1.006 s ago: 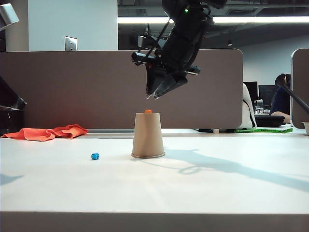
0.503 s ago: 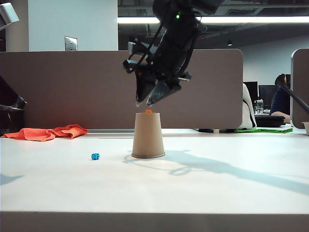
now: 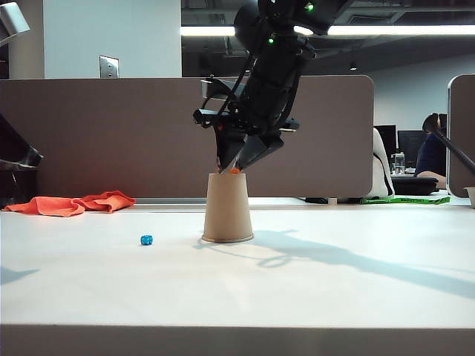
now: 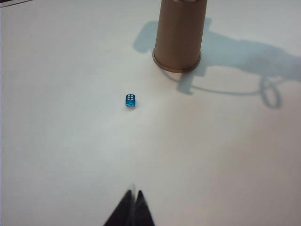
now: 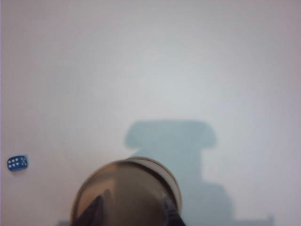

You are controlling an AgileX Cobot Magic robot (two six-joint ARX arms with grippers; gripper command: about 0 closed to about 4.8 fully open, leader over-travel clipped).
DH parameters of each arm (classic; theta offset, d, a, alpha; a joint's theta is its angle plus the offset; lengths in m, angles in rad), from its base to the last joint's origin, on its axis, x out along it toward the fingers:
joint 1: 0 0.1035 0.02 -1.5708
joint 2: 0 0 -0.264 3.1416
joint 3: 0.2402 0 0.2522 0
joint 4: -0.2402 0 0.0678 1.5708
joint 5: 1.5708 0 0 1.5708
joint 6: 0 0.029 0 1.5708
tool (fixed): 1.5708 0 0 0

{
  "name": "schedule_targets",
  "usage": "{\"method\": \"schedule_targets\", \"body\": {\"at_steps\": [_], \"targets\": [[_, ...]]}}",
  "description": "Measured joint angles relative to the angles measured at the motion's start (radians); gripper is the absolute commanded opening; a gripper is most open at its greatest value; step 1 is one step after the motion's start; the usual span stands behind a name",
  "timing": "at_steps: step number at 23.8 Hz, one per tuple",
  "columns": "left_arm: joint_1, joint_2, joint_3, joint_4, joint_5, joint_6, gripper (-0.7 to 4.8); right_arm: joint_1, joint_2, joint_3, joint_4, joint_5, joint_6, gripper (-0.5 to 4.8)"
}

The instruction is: Throw the dice onto the paper cup, compare its value with the values of the other dice on the table, place the die with the higher value on the paper cup, and take no action if both dice have the same value.

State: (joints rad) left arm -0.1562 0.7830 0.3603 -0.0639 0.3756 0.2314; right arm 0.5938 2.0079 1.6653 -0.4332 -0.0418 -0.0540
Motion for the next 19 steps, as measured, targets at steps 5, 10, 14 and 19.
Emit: {"method": "schedule_targets", "body": {"at_steps": [5, 10, 14, 19], "targets": [[0.000, 0.000, 0.000, 0.000, 0.000, 0.000, -0.06, 0.000, 0.000, 0.000, -0.002, -0.001, 0.000, 1.62], [0.000, 0.000, 0.000, 0.000, 0.000, 0.000, -0.06, 0.000, 0.000, 0.000, -0.036, -0.003, 0.000, 1.62], [0.000, 0.000, 0.000, 0.000, 0.000, 0.000, -0.06, 0.000, 0.000, 0.000, -0.038, -0.003, 0.000, 1.61], [0.000, 0.001, 0.000, 0.000, 0.000, 0.000, -0.06, 0.000, 0.000, 0.000, -0.040, -0.003, 0.000, 0.93]]}}
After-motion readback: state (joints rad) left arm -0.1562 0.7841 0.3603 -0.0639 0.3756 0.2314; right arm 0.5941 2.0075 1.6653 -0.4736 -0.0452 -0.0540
